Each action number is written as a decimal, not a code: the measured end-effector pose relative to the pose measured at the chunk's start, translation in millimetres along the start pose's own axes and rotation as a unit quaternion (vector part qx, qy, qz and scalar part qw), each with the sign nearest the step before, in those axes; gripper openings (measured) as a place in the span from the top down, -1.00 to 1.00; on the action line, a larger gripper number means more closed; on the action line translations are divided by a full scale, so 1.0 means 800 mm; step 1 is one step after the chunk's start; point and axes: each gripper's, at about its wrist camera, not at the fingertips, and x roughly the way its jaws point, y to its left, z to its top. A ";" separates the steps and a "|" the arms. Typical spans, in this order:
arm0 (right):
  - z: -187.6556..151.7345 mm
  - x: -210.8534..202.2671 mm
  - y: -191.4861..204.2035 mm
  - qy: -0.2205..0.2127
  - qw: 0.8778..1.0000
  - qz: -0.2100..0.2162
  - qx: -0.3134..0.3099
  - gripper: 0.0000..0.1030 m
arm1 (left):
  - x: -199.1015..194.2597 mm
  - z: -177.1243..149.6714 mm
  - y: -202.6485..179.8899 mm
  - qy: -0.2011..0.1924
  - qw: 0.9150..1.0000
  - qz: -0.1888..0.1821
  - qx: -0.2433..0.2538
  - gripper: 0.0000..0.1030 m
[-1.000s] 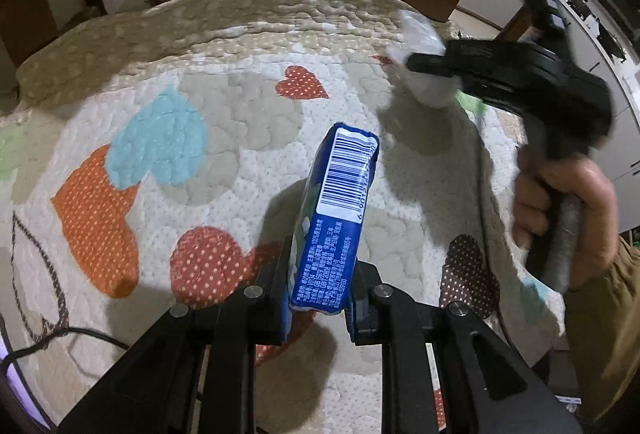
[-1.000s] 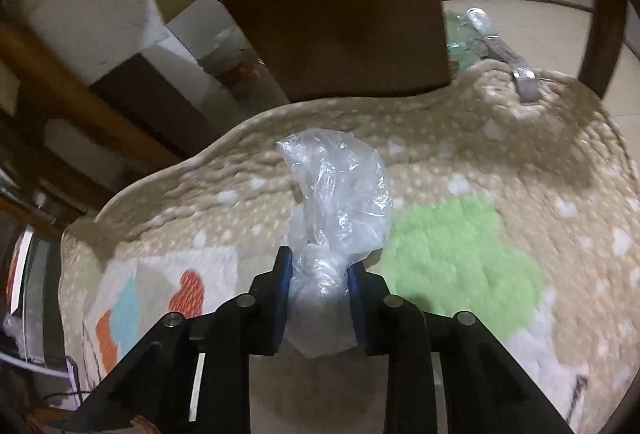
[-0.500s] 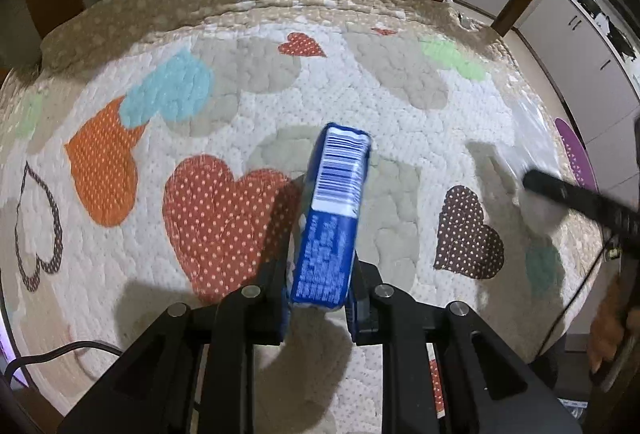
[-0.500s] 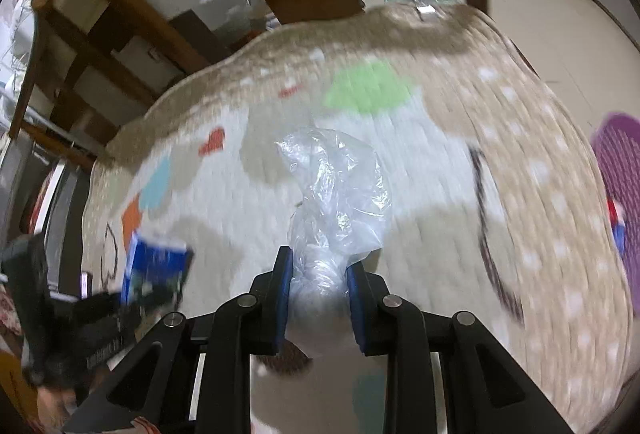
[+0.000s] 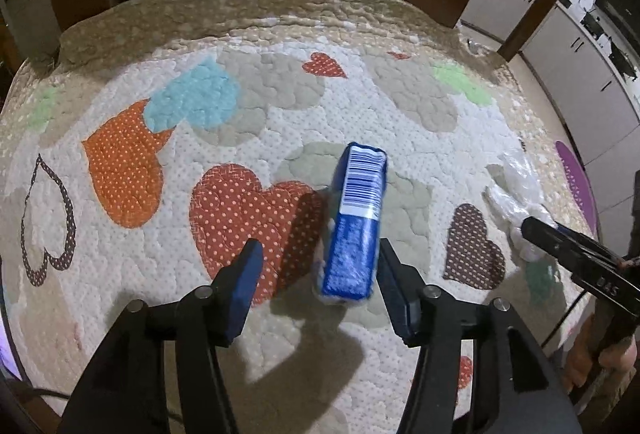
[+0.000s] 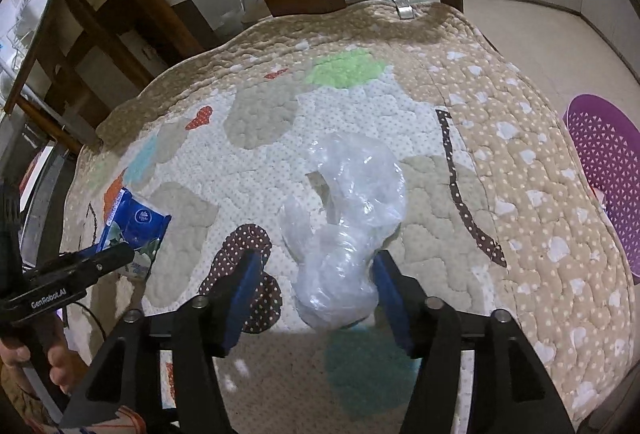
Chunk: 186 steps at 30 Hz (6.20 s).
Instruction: Collect trash
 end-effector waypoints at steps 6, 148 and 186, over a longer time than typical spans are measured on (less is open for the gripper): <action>0.004 0.007 0.006 -0.012 1.000 -0.015 -0.005 -0.27 | 0.017 -0.009 -0.012 0.011 1.000 0.023 0.008 -0.06; -0.061 -0.075 0.045 -0.069 0.997 -0.017 -0.017 0.31 | -0.096 -0.082 -0.072 -0.097 0.974 0.091 0.184 0.07; -0.059 -0.189 -0.150 -0.179 0.975 -0.076 0.111 0.31 | -0.056 -0.035 -0.266 -0.063 0.960 0.043 0.271 0.07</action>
